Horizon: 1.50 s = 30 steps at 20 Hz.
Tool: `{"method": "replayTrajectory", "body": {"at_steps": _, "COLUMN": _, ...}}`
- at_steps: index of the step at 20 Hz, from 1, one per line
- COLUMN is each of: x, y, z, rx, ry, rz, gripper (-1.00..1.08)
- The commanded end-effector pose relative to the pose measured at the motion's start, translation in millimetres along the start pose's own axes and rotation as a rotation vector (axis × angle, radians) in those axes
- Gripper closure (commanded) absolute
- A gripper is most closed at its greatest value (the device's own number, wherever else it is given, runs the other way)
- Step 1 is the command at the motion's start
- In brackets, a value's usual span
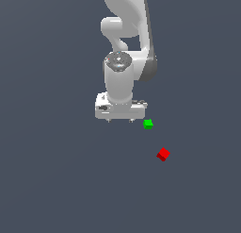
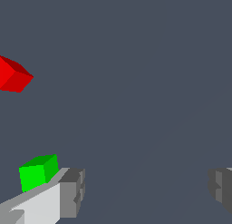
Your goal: Stack the red cube on top of the green cube.
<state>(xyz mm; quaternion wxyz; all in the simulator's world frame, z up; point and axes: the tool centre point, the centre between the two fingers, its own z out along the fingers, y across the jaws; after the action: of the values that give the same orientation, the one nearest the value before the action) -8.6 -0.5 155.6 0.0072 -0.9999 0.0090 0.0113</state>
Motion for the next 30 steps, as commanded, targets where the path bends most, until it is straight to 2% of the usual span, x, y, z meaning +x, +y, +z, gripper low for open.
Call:
{"method": "replayTrajectory", "body": {"at_steps": 1, "x": 0.0, "y": 0.0, "z": 0.0, "rx": 0.0, "ry": 0.0, "rz": 0.0, "gripper": -0.92}}
{"method": "replayTrajectory", "body": {"at_steps": 7, "x": 0.2, "y": -4.9, "z": 1.8, "rx": 0.0, "ry": 0.001, "rz": 0.015, "gripper": -0.92}}
{"method": "replayTrajectory", "body": {"at_steps": 14, "x": 1.6, "y": -22.9, "z": 8.4, "rx": 0.0, "ry": 0.003, "rz": 0.072, "gripper": -0.92}}
{"method": "replayTrajectory", "body": {"at_steps": 30, "x": 22.1, "y": -102.7, "z": 38.9, "rx": -0.002, "ry": 0.012, "rz": 0.33, "gripper": -0.92}}
